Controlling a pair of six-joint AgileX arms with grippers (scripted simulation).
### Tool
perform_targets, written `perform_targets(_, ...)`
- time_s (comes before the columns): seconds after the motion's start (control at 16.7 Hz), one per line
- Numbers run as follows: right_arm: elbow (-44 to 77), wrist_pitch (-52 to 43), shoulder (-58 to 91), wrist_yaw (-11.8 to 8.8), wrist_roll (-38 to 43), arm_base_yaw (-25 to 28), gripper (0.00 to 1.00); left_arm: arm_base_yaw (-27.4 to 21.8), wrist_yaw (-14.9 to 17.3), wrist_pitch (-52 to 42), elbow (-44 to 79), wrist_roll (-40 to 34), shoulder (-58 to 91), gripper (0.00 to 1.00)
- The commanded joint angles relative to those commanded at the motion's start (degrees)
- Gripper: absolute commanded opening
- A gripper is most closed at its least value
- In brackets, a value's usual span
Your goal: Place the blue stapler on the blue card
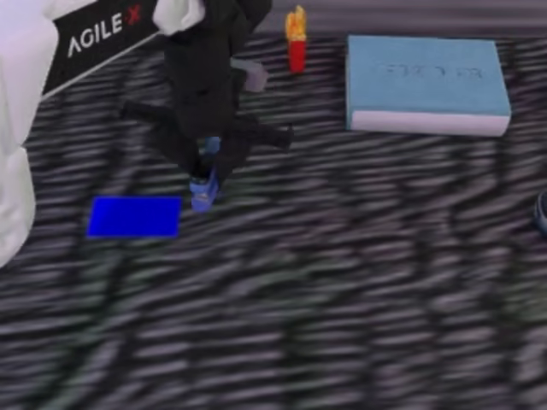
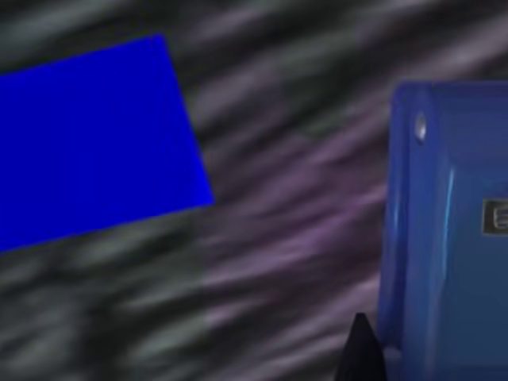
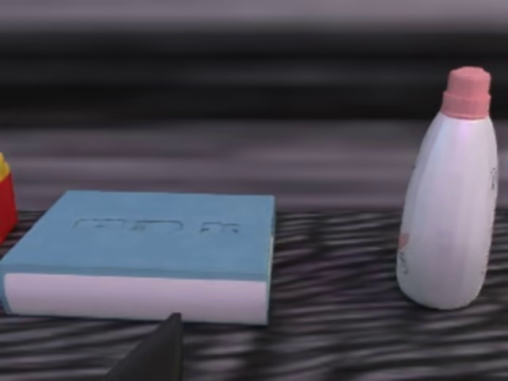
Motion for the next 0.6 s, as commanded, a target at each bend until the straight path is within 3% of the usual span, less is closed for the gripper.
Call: perform_targets(0.6,0.0,0.0,0.0,0.0,0.0,0.0,1.0,9.32,-0.15,-3.4,0.49,-64.55,1.4,0.0)
